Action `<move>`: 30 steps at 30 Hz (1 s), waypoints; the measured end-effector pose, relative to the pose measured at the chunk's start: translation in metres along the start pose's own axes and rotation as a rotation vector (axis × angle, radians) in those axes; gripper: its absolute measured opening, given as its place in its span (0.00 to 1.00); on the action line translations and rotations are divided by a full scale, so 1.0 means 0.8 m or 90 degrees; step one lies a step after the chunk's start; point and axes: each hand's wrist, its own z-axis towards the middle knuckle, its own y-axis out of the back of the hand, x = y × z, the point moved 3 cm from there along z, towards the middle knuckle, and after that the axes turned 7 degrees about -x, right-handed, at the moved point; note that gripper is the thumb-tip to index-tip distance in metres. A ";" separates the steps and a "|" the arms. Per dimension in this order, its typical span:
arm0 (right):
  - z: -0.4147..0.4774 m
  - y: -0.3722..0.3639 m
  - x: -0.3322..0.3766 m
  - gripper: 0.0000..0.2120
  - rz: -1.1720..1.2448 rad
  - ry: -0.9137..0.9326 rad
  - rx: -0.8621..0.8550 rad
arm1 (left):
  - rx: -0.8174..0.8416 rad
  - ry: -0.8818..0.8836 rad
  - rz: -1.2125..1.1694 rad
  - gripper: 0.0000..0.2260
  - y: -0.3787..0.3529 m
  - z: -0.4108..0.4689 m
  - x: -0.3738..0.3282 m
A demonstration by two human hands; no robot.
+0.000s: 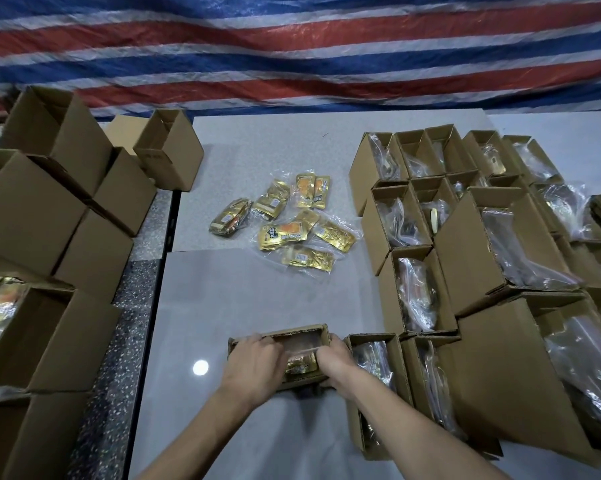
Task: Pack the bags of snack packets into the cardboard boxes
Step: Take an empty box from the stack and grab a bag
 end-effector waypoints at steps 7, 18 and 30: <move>-0.005 0.000 0.000 0.28 0.008 -0.010 0.014 | 0.306 0.214 -0.163 0.28 -0.049 -0.001 0.007; -0.007 -0.005 0.013 0.27 0.014 0.009 -0.050 | 0.091 0.107 -0.174 0.19 -0.049 0.007 0.005; -0.014 -0.007 0.024 0.23 -0.004 0.026 -0.063 | 0.362 0.277 -0.398 0.21 -0.100 0.063 0.037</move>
